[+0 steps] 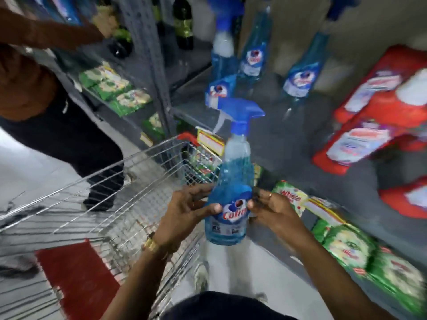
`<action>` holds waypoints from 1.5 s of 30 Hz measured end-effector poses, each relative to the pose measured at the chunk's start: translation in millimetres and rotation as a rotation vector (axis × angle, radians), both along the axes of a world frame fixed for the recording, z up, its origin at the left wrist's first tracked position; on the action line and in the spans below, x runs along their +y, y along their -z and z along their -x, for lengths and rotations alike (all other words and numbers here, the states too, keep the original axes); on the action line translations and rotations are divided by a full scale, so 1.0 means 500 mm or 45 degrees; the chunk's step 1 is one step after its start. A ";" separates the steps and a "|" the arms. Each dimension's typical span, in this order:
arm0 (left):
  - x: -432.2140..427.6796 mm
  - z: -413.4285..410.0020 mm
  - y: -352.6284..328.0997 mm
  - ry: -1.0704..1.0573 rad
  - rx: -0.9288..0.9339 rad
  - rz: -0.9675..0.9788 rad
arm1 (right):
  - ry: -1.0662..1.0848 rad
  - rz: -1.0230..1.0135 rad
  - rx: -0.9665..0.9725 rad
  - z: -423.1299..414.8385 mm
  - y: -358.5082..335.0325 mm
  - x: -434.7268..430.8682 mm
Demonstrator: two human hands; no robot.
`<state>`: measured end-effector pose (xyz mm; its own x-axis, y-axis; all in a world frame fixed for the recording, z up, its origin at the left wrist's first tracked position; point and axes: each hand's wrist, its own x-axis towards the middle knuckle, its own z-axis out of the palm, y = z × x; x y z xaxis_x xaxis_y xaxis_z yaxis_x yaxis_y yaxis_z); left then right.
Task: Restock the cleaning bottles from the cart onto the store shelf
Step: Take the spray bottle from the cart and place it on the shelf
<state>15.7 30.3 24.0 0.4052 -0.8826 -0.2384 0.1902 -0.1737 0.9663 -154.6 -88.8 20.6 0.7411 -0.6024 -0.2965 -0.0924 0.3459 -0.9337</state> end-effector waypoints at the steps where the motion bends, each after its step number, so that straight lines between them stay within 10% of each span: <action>1: -0.014 0.022 -0.003 0.044 0.016 0.020 | 0.066 0.017 0.009 0.029 -0.005 -0.006; 16: -0.144 0.130 -0.004 0.286 0.042 -0.013 | 0.362 0.022 0.089 0.168 -0.013 -0.052; 28: -0.379 0.016 -0.050 0.244 -0.231 0.333 | 0.636 0.607 -0.146 0.003 -0.057 -0.229; 45: -0.488 -0.001 0.000 0.201 -0.322 0.369 | 0.781 0.756 0.163 -0.043 -0.003 -0.308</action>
<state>16.1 -213.6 24.0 0.2737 -0.9544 0.1189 -0.0669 0.1044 0.9923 -133.2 -242.8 21.9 0.2165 -0.9669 0.1353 -0.1656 -0.1729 -0.9709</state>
